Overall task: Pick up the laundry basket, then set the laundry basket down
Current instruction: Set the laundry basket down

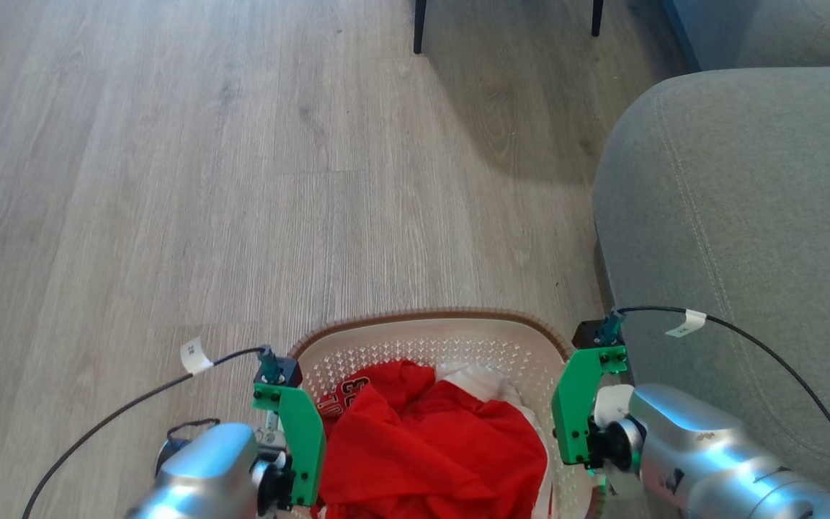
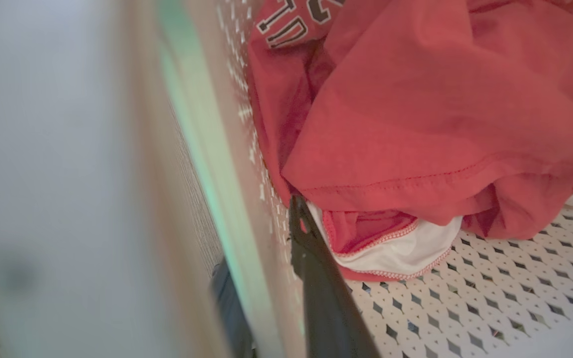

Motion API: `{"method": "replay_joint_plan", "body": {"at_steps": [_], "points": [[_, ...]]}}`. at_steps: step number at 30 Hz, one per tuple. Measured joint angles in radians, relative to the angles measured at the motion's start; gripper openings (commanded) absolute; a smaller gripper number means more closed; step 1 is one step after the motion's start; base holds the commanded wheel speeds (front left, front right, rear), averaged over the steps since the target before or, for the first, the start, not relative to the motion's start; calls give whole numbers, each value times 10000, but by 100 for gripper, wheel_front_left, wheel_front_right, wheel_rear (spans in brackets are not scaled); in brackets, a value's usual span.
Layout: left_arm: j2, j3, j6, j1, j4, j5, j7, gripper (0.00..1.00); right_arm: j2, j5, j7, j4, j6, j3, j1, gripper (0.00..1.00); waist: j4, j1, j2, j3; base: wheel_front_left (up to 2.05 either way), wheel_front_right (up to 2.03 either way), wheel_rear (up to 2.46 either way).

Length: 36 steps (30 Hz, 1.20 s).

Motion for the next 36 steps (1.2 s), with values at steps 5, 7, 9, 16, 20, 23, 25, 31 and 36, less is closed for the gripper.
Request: {"method": "replay_joint_plan", "body": {"at_steps": [5, 7, 9, 16, 20, 23, 25, 31, 36], "points": [[-2, -31, -2, -1, 2, -61, 0, 0, 0, 2, -2, 8, 0, 0, 0, 0, 8, 0, 0, 50, 0, 0, 0], [-2, -35, 0, -12, 6, -61, -2, 0, 0, 12, -10, 8, 0, 0, -2, 0, 14, 0, 0, 118, 0, 0, 0], [-4, -40, -2, -46, 17, -61, -27, 0, -8, 13, -82, 4, 0, 2, -7, 0, 18, 0, 0, 243, 0, 0, 0], [-27, -56, -2, -639, 77, -61, -230, 0, -121, 10, -487, -86, 0, 0, -480, 0, 17, 0, 0, 1009, 0, 0, 0], [-52, -58, -2, -933, 148, -33, -489, 0, -201, -6, -723, -178, 0, -2, -726, 0, 21, 0, 0, 1449, 0, 0, 0], [-77, -58, 0, -1155, 194, 15, -759, 0, -274, -6, -993, -236, 0, -2, -945, 0, 23, 1, 0, 1956, 0, 0, 0], [-77, -58, 13, -1296, 176, 36, -947, 0, -301, -6, -1162, -247, 0, 0, -1084, 0, 21, 1, 0, 2325, 0, 0, 0], [-71, -61, 360, -1888, -10, 366, -1588, 0, -399, -21, -1908, -234, 0, -42, -1596, 0, -11, 2, 0, 3540, 0, 0, 0], [-56, -73, 541, -2353, -56, 562, -2027, 0, -426, -21, -2422, -217, 0, -92, -1904, 0, -64, 3, 0, 4590, 0, 0, 0]]}}
